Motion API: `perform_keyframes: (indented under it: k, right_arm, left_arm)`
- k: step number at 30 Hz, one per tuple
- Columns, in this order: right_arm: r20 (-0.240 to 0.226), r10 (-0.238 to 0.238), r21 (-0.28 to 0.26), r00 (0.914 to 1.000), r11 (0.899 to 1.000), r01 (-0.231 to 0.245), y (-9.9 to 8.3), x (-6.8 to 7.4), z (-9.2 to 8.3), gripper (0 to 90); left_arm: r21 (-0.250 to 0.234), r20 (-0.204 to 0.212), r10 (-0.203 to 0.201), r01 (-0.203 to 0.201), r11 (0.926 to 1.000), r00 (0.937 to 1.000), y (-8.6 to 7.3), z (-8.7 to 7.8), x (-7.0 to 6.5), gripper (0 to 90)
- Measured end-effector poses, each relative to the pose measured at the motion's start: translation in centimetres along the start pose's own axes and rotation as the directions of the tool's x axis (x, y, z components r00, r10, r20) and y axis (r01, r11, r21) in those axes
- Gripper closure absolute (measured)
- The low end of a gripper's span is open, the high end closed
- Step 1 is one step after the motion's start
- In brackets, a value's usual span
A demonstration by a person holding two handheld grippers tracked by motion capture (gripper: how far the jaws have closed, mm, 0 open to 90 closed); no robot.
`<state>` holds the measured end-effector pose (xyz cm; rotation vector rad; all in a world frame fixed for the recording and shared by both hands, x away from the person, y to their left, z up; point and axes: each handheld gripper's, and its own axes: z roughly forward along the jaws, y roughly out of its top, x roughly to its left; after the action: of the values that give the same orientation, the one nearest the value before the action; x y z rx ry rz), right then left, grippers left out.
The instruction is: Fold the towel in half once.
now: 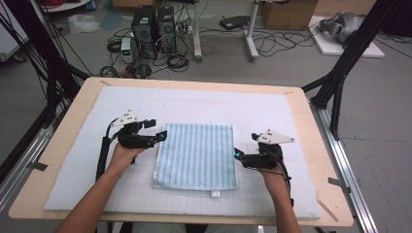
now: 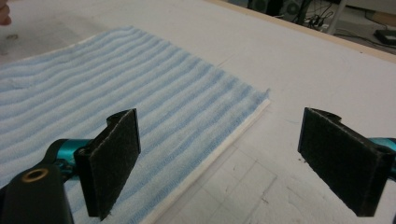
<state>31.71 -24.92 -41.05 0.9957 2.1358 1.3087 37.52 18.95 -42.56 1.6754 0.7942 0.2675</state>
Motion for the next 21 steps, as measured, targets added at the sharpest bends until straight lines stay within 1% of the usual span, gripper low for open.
perform_keyframes:
  k: [1, 2, 4, 6, 7, 8, 9, 10, 11, 15, 21]
  right_arm:
    - [0.0, 0.008, -0.007, 1.0, 1.0, -0.008, -0.1, 0.0, -0.2, 11.6]
    - [0.006, 0.006, -0.003, 1.0, 1.0, -0.006, -0.2, 0.0, -0.2, 11.4]
    - [0.024, -0.009, 0.021, 0.9997, 1.0, 0.009, -0.4, 0.1, -0.3, 11.2]
    - [0.032, -0.006, 0.026, 0.9995, 1.0, 0.005, -0.6, 0.0, -0.3, 11.2]
    - [0.029, -0.006, 0.023, 0.9996, 1.0, 0.006, -0.6, -0.1, -0.3, 11.2]
    - [0.03, 0.005, 0.02, 0.9995, 1.0, -0.005, -0.7, -0.1, -0.3, 11.2]
    - [0.032, 0.008, 0.012, 0.9995, 1.0, -0.008, -0.6, -0.2, -0.4, 11.2]
    - [0.035, 0.007, 0.002, 0.9994, 1.0, -0.007, -0.6, -0.4, -0.3, 11.2]
    - [0.035, 0.018, 0.0, 0.9992, 1.0, -0.018, -0.6, -0.5, -0.3, 11.1]
    - [0.042, 0.023, 0.005, 0.9989, 1.0, -0.024, -0.6, -0.8, -0.1, 11.2]
    - [0.048, 0.028, 0.006, 0.9985, 1.0, -0.028, -0.6, -0.7, -0.1, 11.2]
  left_arm:
    - [-0.001, -0.001, 0.009, -0.009, 1.0, 1.0, 0.0, -0.1, -0.1, 20.0]
    - [-0.006, -0.002, 0.015, -0.015, 0.9999, 0.9999, 0.1, -0.2, -0.2, 20.1]
    - [-0.016, -0.006, 0.015, -0.015, 0.9998, 0.9999, 0.2, -0.3, -0.2, 20.2]
    - [-0.014, -0.011, 0.018, -0.018, 0.9997, 0.9998, 0.2, -0.4, -0.2, 20.4]
    - [-0.015, -0.011, 0.012, -0.012, 0.9998, 0.9999, 0.2, -0.4, -0.1, 20.5]
    - [-0.015, -0.011, 0.008, -0.008, 0.9998, 0.9999, 0.1, -0.4, 0.0, 20.5]
    - [-0.014, -0.012, 0.009, -0.009, 0.9999, 0.9999, 0.1, -0.5, 0.1, 20.4]
    - [-0.013, -0.012, 0.001, -0.001, 0.9999, 0.9999, 0.0, -0.5, 0.1, 20.5]
    - [-0.012, -0.012, -0.006, 0.006, 0.9999, 0.9999, 0.0, -0.5, 0.2, 20.5]
    - [-0.02, -0.027, -0.007, 0.007, 0.9998, 0.9996, 0.0, -0.9, 0.2, 20.6]
    - [-0.016, -0.049, -0.012, 0.011, 0.9998, 0.9987, 0.0, -1.2, 0.4, 20.8]
